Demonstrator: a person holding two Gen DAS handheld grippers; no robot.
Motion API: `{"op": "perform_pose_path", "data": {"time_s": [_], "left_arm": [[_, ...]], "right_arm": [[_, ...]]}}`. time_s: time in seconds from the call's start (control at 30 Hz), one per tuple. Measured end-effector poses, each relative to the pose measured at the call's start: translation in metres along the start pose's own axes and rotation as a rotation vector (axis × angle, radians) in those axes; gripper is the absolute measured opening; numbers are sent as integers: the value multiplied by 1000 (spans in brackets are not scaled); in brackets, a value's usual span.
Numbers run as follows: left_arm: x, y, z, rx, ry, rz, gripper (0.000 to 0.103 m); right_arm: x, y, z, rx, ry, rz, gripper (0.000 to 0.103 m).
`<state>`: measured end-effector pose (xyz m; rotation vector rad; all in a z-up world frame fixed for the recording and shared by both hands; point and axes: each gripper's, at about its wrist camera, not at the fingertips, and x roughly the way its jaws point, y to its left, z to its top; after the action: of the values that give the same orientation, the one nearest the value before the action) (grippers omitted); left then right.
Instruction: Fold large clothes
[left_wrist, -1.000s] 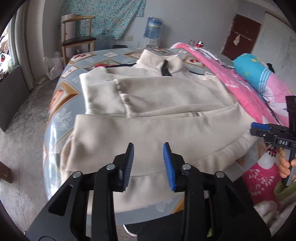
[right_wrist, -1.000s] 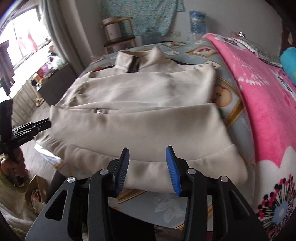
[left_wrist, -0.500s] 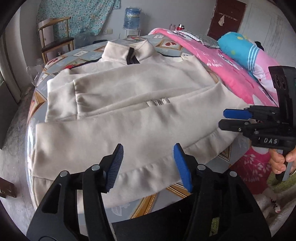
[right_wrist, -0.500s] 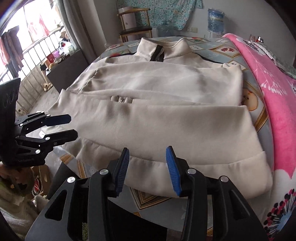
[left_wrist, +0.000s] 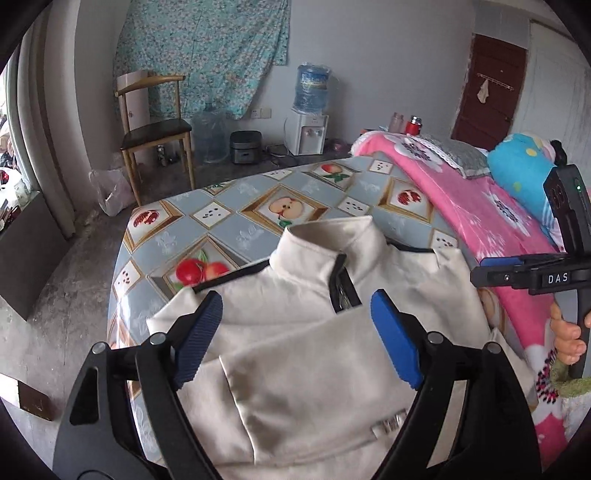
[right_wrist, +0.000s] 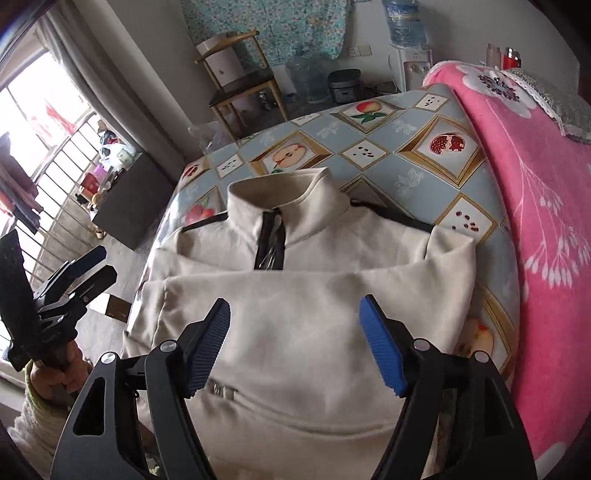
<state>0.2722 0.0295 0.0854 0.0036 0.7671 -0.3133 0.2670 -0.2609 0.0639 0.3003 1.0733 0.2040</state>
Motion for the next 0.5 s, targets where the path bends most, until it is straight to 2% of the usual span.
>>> {"op": "perform_pose_path", "data": {"time_s": [0.17, 0.27, 0.37, 0.5], "left_arm": [[87, 14, 53, -126, 92, -13, 79], [138, 18, 70, -179, 144, 23, 79], [180, 15, 75, -170, 203, 80, 79], [217, 13, 67, -149, 306, 74, 78]], "right_arm": [[62, -7, 73, 53, 95, -53, 71], [96, -8, 110, 64, 125, -135, 71], [124, -8, 135, 45, 158, -199, 71], [158, -14, 144, 21, 253, -249, 71]]}}
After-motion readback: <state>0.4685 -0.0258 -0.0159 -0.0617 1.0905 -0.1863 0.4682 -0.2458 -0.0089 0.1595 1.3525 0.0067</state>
